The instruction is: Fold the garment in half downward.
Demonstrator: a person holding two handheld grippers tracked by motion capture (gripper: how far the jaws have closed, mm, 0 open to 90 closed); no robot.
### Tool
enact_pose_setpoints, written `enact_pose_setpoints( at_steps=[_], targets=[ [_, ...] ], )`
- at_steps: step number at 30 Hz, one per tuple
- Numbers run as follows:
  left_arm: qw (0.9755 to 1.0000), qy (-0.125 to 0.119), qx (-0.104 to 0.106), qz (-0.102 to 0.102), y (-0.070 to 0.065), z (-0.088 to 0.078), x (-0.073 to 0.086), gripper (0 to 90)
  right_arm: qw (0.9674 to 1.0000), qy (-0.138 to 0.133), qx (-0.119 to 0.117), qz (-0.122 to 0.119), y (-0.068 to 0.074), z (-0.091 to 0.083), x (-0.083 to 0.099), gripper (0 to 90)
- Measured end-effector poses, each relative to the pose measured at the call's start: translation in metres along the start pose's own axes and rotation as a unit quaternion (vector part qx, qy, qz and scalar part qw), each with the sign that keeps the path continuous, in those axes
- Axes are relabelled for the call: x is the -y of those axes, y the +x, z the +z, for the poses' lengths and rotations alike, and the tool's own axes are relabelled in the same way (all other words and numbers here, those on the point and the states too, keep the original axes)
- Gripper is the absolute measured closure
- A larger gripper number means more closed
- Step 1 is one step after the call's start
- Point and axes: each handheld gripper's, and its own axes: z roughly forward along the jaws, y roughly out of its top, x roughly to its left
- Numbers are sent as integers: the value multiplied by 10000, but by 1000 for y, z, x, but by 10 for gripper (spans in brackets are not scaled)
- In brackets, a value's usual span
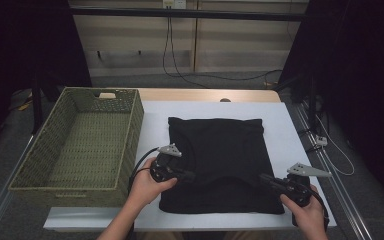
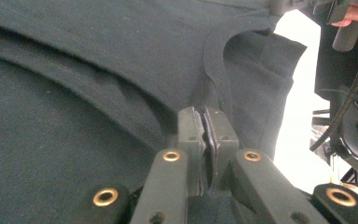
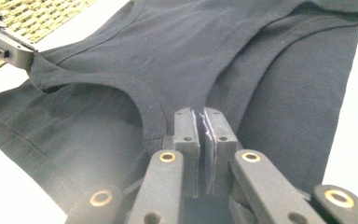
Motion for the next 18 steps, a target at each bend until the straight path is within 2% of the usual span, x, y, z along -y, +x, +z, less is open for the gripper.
enact_pose_setpoints(
  at_steps=[7, 18],
  targets=[
    [10000, -15, 73, 15, -3, -2, -2, 863, 10000, -51, -62, 36, 1, -3, -1, 852],
    [9998, 100, 135, 111, -9, -1, -4, 863, 9999, -83, -110, 52, 3, -10, 2, 852]
  ],
)
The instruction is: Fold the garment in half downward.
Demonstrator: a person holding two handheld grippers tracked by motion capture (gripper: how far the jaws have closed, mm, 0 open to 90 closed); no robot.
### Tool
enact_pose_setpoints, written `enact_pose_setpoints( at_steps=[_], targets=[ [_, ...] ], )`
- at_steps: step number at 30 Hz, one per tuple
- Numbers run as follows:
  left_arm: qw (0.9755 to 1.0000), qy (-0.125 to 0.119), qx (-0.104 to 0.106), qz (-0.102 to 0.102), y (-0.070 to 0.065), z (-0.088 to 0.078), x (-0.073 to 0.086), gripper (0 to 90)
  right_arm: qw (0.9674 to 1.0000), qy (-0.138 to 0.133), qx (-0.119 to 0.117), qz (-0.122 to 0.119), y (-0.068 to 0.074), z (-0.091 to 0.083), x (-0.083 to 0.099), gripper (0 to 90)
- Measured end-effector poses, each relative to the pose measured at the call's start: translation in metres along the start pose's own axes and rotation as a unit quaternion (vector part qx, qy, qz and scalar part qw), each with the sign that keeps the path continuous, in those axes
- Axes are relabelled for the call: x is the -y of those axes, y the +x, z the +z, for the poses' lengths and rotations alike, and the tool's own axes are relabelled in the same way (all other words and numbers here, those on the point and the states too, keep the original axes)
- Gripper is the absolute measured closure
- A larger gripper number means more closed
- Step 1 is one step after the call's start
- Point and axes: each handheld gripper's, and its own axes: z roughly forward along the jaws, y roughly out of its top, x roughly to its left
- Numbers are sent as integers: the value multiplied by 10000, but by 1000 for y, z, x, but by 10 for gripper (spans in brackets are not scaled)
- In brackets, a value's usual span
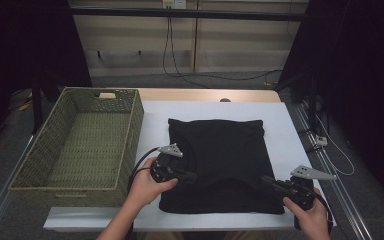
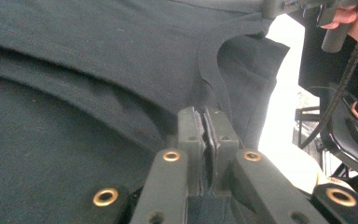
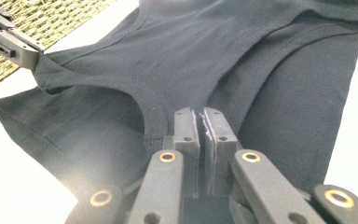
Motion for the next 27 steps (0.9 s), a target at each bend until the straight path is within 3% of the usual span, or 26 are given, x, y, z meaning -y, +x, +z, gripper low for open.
enact_pose_setpoints(
  at_steps=[14, 20, 27],
  targets=[
    [9999, 137, 58, -47, 0, 1, 5, 864, 9999, 94, -43, 81, 1, -4, 8, 852],
    [9995, 276, 160, -17, -2, 6, 9, 864, 9998, 211, -38, 38, 2, -5, 12, 852],
    [9990, 345, 268, 5, -8, 6, 13, 864, 9998, 168, -106, 44, 2, -9, 14, 852]
  ],
)
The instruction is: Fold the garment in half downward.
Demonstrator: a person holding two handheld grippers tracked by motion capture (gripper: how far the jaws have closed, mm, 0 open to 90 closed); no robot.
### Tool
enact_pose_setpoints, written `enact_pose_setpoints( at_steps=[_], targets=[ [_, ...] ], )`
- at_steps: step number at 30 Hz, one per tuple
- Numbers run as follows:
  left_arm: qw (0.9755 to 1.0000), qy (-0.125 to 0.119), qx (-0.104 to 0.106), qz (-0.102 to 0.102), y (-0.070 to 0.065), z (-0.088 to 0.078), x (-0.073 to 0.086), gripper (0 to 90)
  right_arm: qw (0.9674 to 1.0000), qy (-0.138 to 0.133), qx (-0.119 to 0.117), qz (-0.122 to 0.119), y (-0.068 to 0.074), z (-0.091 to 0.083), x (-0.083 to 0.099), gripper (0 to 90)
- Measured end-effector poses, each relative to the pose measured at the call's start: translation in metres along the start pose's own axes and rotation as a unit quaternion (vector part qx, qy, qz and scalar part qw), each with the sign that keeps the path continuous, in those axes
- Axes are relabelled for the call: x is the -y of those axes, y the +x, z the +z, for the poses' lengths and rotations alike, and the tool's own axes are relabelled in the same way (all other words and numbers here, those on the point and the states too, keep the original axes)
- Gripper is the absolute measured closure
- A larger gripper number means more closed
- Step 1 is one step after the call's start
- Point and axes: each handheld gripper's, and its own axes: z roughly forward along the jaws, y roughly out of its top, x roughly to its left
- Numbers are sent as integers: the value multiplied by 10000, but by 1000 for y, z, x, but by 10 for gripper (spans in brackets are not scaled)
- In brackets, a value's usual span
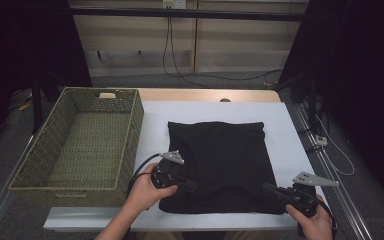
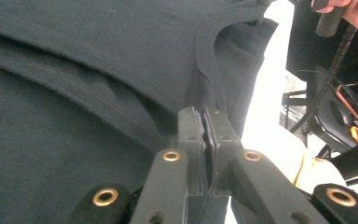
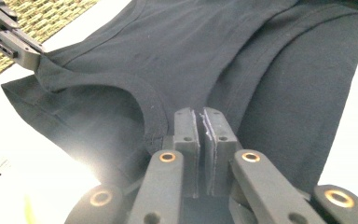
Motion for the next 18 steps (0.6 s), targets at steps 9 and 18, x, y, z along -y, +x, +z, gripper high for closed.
enact_pose_setpoints(
  at_steps=[9, 18],
  targets=[
    [10000, -7, 13, 6, -1, -1, 1, 863, 10000, 11, 11, -91, 1, -3, 1, 852],
    [9999, -64, 95, 13, -3, -7, 2, 863, 9999, -52, -32, -88, 3, -12, 0, 852]
  ],
)
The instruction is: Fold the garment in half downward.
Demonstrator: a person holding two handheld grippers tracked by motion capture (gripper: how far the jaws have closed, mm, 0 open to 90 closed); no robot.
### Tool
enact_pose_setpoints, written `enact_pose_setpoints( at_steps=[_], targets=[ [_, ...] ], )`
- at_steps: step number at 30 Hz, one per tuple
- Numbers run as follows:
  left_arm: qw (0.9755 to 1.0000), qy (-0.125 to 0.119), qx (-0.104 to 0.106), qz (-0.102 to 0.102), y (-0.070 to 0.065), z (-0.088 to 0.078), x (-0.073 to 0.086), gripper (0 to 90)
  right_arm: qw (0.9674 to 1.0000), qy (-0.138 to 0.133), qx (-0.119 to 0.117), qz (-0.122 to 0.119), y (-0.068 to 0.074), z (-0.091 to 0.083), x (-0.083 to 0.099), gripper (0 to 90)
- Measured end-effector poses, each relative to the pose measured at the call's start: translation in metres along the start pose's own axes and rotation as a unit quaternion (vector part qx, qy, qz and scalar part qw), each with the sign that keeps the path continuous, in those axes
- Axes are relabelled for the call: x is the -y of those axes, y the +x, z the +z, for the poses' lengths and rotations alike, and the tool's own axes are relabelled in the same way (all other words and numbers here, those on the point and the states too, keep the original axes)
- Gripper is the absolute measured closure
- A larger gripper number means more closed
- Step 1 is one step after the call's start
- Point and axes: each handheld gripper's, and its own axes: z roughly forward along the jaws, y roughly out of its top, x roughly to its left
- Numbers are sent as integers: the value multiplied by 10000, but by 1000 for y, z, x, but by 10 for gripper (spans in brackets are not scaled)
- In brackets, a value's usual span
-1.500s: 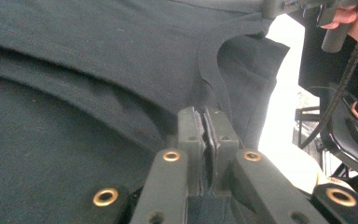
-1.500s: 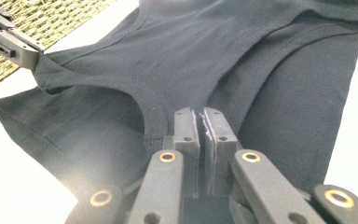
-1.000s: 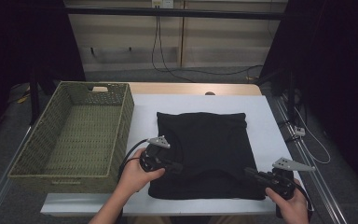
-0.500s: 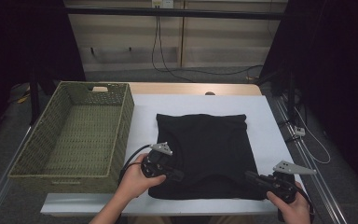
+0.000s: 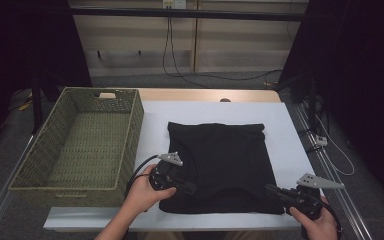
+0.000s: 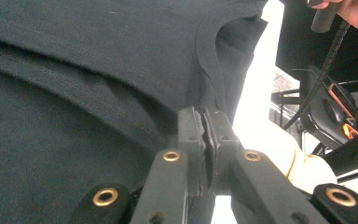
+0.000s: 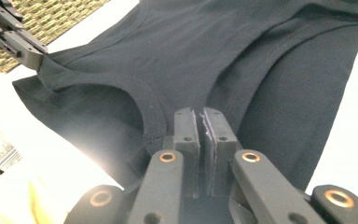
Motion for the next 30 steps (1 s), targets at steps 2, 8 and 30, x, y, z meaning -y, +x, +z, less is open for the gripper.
enact_pose_setpoints(
  at_steps=[2, 8, 30],
  targets=[
    [10000, -6, 31, 11, -1, -1, 0, 863, 10000, 1, -11, -9, 1, -1, 0, 852],
    [10000, 50, 25, 57, -3, 1, 1, 863, 10000, 42, -35, -17, 2, -1, 1, 852],
    [9996, 275, 78, 63, -4, 8, 8, 860, 9992, 375, -30, -168, 5, 3, 10, 850]
  ],
)
